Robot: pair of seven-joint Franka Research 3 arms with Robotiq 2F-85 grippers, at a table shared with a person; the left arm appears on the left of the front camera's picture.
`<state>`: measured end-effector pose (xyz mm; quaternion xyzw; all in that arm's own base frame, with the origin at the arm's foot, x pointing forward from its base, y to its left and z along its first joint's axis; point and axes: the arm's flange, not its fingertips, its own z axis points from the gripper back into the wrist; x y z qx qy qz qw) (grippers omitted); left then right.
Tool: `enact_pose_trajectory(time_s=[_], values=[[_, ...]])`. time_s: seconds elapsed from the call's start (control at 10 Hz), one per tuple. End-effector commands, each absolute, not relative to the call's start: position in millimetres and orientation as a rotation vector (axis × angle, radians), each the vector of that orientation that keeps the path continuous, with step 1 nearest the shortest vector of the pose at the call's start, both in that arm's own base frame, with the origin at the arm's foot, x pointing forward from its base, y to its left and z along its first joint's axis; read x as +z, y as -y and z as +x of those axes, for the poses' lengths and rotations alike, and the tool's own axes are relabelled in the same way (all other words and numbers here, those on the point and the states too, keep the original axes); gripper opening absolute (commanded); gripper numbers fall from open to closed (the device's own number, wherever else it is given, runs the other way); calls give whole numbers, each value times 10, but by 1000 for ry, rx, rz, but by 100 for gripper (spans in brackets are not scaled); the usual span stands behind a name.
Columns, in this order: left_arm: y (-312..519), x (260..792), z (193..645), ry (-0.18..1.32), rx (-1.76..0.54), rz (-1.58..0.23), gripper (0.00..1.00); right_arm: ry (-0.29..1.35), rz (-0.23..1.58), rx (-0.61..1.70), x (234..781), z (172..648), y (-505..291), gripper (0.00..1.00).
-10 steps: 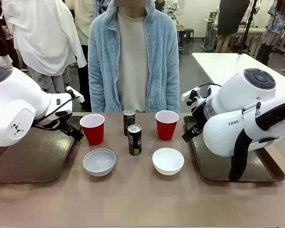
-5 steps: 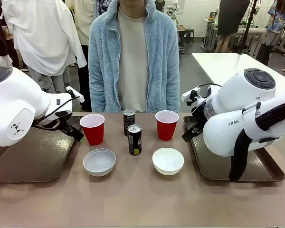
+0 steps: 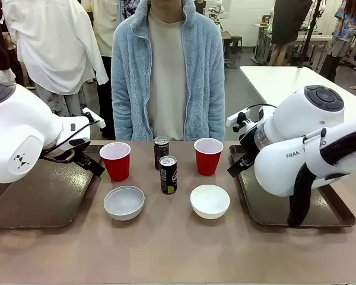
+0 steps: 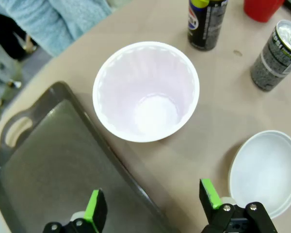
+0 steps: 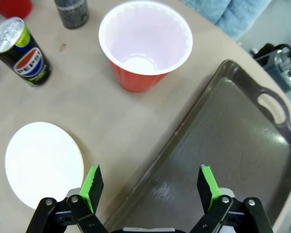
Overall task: Prepare tableware on both trays.
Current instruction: Pick up a Picnic Bowl from the table and place it on a Handle tray.
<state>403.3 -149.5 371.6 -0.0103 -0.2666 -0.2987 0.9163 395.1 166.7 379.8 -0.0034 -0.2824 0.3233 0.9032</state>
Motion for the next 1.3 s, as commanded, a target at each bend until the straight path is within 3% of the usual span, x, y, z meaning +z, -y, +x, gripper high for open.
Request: enact_pose_trajectory(time_s=[0.0, 0.3, 0.6, 0.7, 0.9, 1.0, 1.2], values=[[1430, 4035, 3666, 536, -647, 3, 100, 544, -90, 632, 4167, 3375, -1762, 100], [1100, 4466, 2781, 430, -655, 35, 100, 410, -42, 577, 4502, 2532, -1333, 100], [984, 4597, 2347, 368, -640, -69, 100, 251, 90, 508, 4525, 1972, -984, 100], [1272, 4902, 3202, 376, -648, 2, 100, 334, -11, 559, 4957, 2840, -1561, 100], [1272, 4902, 3202, 376, -648, 2, 100, 334, -11, 559, 4957, 2840, -1561, 100], [1229, 5060, 3002, 360, -644, -18, 100, 296, 27, 544, 5103, 2608, -1454, 100], [953, 4974, 3464, 310, -558, -573, 100, 264, 509, 355, 5099, 2997, -928, 100]])
